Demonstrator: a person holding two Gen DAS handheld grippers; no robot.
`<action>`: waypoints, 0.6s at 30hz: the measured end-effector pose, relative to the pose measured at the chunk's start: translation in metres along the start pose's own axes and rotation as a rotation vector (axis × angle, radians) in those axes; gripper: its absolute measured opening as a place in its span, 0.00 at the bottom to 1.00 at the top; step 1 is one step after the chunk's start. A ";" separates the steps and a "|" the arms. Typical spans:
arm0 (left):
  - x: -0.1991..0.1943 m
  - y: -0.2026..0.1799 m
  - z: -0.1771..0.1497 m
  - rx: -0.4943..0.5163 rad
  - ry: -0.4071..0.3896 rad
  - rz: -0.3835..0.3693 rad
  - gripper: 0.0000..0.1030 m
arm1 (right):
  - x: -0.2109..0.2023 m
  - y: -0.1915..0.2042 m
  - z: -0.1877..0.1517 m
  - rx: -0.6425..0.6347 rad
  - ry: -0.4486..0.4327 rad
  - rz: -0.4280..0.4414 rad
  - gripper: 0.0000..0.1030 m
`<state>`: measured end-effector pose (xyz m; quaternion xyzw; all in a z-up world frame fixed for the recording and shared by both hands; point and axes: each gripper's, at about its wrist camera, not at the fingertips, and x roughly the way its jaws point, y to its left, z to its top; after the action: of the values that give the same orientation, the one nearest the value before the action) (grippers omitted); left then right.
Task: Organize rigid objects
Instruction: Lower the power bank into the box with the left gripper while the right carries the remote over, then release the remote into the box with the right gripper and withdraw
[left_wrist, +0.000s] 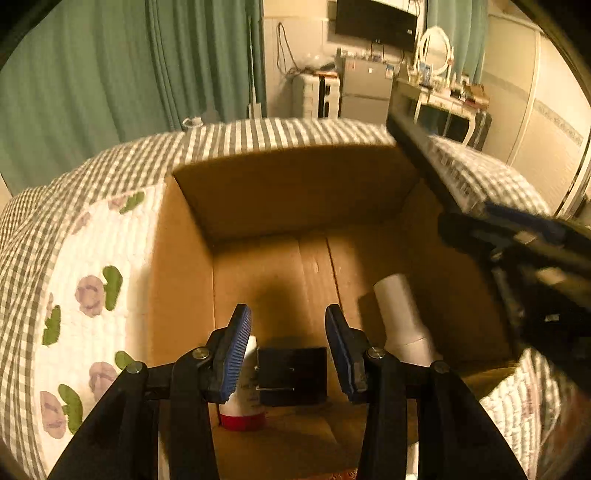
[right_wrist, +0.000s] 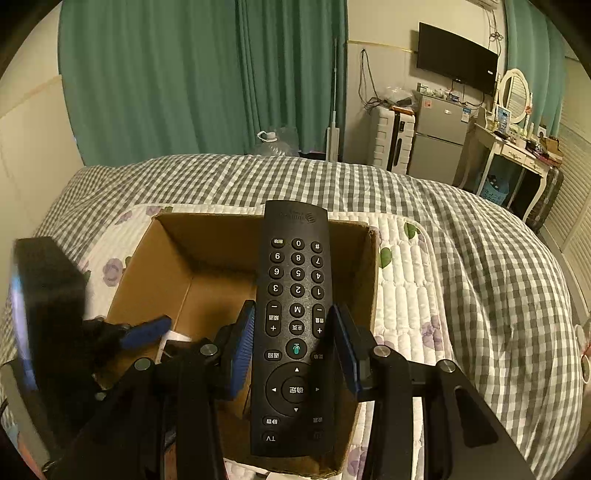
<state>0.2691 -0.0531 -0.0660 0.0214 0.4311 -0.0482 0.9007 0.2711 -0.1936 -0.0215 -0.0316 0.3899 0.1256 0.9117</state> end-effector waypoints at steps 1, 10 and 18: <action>-0.006 0.003 0.002 -0.004 -0.007 -0.003 0.43 | 0.000 0.000 0.000 0.003 0.001 -0.004 0.39; -0.037 0.028 0.003 -0.038 -0.078 0.020 0.43 | 0.024 0.007 -0.005 0.068 0.045 0.046 0.39; -0.061 0.034 0.005 -0.032 -0.100 0.031 0.54 | 0.025 0.013 -0.008 0.079 0.034 0.024 0.56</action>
<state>0.2386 -0.0155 -0.0155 0.0113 0.3861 -0.0283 0.9219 0.2787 -0.1774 -0.0445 0.0069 0.4102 0.1207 0.9040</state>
